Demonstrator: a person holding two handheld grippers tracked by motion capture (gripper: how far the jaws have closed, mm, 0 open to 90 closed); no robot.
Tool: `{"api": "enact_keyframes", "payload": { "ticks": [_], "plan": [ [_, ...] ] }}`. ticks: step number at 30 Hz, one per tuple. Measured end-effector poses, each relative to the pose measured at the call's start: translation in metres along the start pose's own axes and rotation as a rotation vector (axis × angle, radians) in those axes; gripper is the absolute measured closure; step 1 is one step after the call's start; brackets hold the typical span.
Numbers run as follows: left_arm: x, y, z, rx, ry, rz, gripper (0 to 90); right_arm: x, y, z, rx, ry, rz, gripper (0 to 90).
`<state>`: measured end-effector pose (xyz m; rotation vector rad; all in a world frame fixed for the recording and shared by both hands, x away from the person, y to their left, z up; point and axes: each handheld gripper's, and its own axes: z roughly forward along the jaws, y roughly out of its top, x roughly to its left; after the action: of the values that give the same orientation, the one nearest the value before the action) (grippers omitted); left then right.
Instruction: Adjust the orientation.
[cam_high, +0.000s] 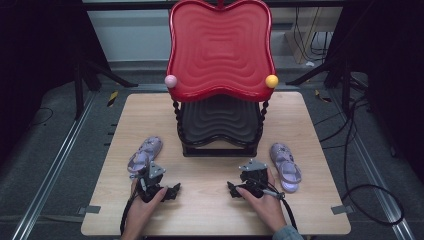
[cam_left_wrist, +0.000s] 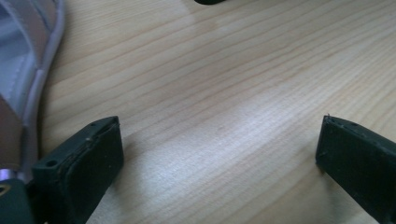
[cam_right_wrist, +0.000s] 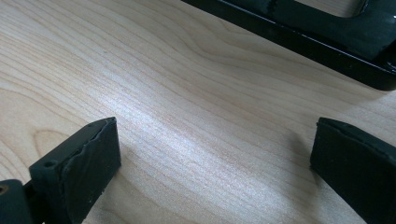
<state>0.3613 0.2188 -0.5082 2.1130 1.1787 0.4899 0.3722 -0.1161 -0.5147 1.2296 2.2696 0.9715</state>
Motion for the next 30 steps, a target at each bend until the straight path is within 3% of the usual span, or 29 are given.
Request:
{"api": "enact_keyframes", "payload": {
  "ticks": [3, 12, 21, 27, 30],
  "plan": [
    [-0.002, 0.008, -0.003, -0.012, -0.033, -0.019, 4.6, 0.000, 0.000, 0.000, -0.001, 0.003, 0.000, 1.9],
    [0.004, 0.043, -0.022, -0.011, -0.040, -0.005, 5.4, 0.000, 0.000, 0.000, -0.001, 0.003, 0.000, 1.9],
    [0.029, 0.082, -0.049, 0.023, 0.027, 0.030, 8.8, 0.000, 0.000, 0.000, -0.001, 0.003, -0.001, 1.9],
    [0.059, 0.096, -0.062, 0.054, 0.070, 0.008, 13.1, 0.000, 0.000, 0.000, -0.001, 0.002, 0.000, 2.0],
    [0.067, 0.100, -0.067, 0.061, 0.091, 0.005, 15.6, 0.000, 0.000, 0.000, 0.000, 0.000, 0.002, 2.1]
  ]
}}
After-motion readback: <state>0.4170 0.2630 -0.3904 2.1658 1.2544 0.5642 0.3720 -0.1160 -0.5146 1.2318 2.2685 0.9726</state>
